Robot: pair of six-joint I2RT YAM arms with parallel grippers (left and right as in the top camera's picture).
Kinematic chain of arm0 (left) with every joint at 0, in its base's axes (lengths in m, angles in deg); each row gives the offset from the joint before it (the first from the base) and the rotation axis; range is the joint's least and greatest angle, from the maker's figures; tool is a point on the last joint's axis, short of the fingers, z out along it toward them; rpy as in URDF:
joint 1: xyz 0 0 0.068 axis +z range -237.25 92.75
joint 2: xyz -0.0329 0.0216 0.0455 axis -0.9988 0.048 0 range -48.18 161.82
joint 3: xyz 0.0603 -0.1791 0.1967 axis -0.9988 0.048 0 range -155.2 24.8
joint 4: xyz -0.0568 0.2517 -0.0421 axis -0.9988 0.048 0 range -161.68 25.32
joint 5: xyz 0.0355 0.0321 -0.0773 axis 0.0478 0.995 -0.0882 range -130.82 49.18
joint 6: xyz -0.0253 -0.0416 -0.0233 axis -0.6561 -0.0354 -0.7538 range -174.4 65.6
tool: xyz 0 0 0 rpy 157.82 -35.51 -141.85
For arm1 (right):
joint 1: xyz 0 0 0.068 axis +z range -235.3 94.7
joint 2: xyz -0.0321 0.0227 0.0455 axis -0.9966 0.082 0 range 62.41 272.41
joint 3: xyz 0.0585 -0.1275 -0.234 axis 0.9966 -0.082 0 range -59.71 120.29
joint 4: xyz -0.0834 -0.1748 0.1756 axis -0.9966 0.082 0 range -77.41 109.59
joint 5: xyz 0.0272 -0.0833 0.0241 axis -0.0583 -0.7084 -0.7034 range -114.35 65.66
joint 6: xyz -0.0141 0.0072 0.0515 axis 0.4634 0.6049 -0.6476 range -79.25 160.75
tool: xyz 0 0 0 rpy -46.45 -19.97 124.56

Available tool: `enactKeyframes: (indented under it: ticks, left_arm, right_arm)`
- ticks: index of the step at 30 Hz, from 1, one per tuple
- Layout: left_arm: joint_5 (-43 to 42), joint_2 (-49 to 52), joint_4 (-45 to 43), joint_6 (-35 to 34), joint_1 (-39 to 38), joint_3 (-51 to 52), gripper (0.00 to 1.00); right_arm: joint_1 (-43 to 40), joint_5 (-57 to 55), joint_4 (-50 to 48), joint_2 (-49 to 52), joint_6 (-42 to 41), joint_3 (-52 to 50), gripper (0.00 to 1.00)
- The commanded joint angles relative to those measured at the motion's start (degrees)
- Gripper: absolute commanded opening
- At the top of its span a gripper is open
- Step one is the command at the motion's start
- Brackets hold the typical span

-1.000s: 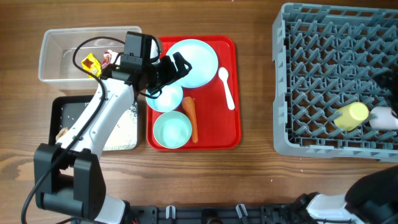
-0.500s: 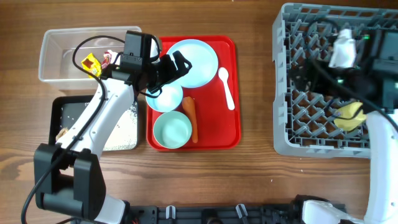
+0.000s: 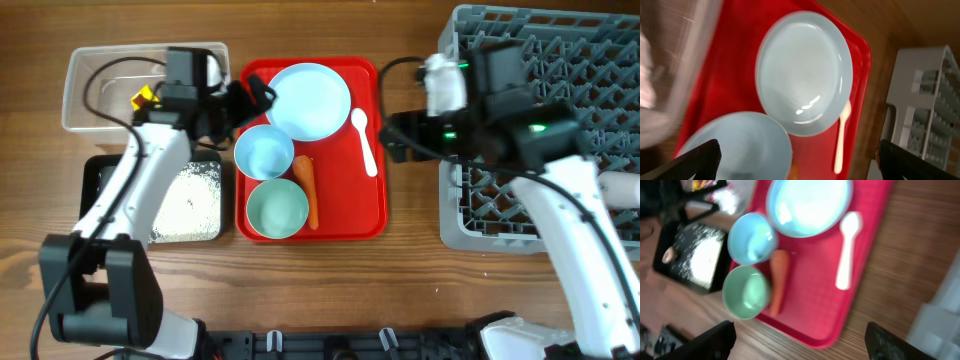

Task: Sort waste into correct bins and load items into the dishwasher rack
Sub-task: 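Reach the right gripper to the green bowl and grasp it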

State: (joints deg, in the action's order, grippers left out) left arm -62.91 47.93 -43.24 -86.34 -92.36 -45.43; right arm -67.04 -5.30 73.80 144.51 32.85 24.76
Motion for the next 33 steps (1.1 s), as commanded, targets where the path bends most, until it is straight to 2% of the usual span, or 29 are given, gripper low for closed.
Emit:
enactKeyframes:
  ticks: [1,5,11,15,17,21,27,30,33]
  left_arm:
    - [0.92,-0.17,-0.11,1.68,5.9,-0.28,1.0]
    - [0.96,-0.15,1.62,1.68,9.05,-0.28,1.0]
    - [0.96,-0.15,2.08,1.68,9.4,-0.28,1.0]
    - [0.96,-0.15,2.05,1.68,9.4,-0.28,1.0]
    - [0.96,-0.15,2.05,1.68,9.4,-0.28,1.0]
    - [0.96,-0.15,2.05,1.68,9.4,-0.28,1.0]
    - [0.96,-0.15,2.08,1.68,9.4,-0.28,1.0]
    - [0.96,-0.15,2.05,1.68,9.4,-0.28,1.0]
    - [0.96,-0.15,2.05,1.68,9.4,-0.28,1.0]
  right_arm:
    - [6.16,-1.46,-1.99,4.72,-4.79,-0.24,0.81]
    - [12.72,-1.49,-5.42,13.0,-7.48,-0.24,0.72]
    - [21.46,-1.51,-10.86,26.25,-10.34,-0.24,0.63]
    - [23.61,-1.73,-12.79,31.54,-11.82,-0.24,0.53]
    - [23.89,-1.73,-13.35,33.14,-11.85,-0.24,0.49]
    - [23.96,-3.37,-13.84,34.71,-12.22,-0.24,0.47]
    - [24.02,-4.26,-14.29,34.71,-13.09,-0.61,0.15]
    - [24.22,-4.85,-14.32,34.71,-13.11,-0.61,0.06]
    - [24.2,-7.78,-14.32,34.69,-13.11,-0.59,0.04]
